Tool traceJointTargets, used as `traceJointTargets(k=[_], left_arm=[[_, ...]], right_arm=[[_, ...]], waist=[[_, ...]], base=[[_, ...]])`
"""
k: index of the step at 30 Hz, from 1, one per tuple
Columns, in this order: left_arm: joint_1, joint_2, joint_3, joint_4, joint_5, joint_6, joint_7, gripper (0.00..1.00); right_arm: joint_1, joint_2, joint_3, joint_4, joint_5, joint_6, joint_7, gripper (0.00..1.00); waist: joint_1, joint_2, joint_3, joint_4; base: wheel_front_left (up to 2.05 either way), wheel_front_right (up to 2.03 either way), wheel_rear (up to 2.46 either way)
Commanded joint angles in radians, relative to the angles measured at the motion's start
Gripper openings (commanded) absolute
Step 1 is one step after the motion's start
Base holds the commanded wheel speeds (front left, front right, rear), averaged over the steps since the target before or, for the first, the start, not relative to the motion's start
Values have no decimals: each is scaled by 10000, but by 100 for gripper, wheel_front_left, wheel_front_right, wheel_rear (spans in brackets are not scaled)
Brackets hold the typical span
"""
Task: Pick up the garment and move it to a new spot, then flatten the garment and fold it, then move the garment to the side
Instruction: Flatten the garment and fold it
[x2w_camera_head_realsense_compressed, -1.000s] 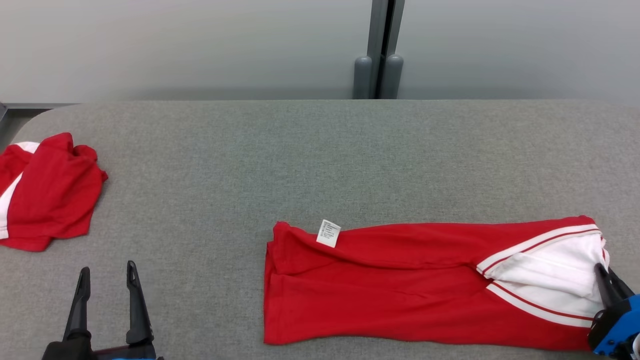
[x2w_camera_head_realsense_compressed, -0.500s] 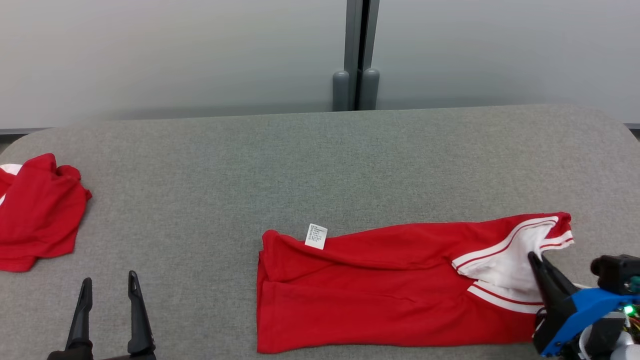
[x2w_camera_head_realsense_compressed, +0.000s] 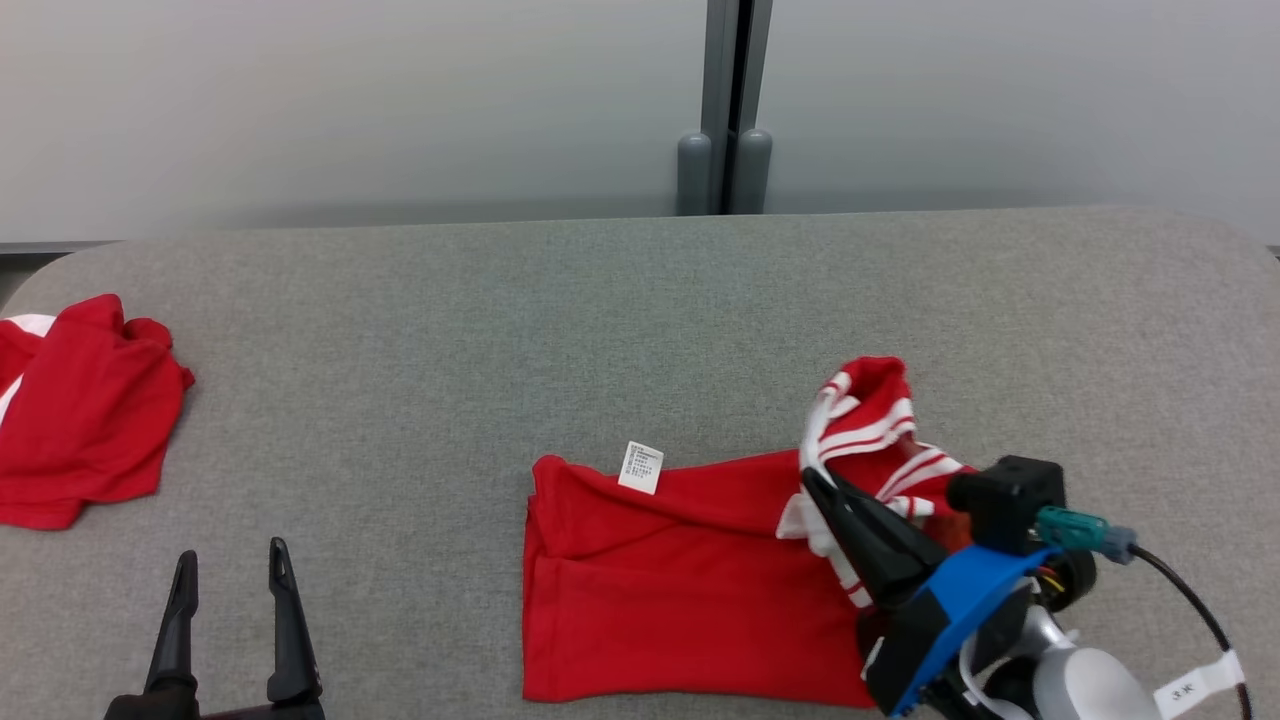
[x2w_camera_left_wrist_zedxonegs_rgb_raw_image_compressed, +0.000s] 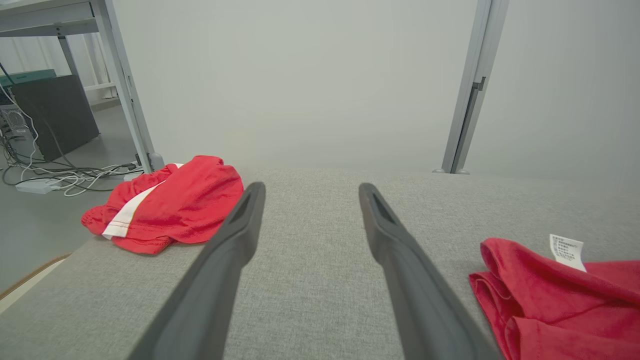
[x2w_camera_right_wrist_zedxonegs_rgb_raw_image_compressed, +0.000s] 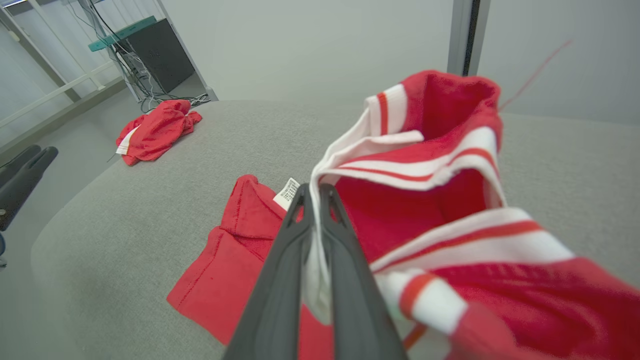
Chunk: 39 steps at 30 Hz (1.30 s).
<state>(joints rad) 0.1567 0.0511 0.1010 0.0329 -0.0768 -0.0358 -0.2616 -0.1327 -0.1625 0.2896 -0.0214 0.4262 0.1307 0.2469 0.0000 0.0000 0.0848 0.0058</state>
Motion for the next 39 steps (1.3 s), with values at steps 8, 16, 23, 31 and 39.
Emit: traceJointTargets(k=[8, 16, 23, 31, 39], left_arm=[[-265, -12, -230, 112, -86, 61, -48, 100], [-452, -12, -236, 309, -175, -58, -49, 100], [-389, -12, -205, 331, -105, -77, -48, 100], [-271, -9, -158, 230, 13, -144, -49, 100], [-183, -11, -78, 321, 122, -219, -49, 100]], right_arm=[[-1211, 696, 1590, 784, 237, 3, -310, 0], [-1854, 1081, 2337, 2334, 291, 3, -1111, 100], [-1923, 1094, 1929, 2684, 233, 3, -2439, 100], [-1044, 518, 50, 2411, -201, 3, -3881, 100], [429, 331, -1736, 2128, -1118, 3, -4716, 100]], waist=[[0, 0, 106, 448], [0, 0, 228, 811], [0, 0, 79, 745], [0, 0, -144, 389], [0, 0, -247, 152]], base=[[0, 0, 0], [0, 0, 0], [0, 0, 0], [0, 0, 0], [0, 0, 0]])
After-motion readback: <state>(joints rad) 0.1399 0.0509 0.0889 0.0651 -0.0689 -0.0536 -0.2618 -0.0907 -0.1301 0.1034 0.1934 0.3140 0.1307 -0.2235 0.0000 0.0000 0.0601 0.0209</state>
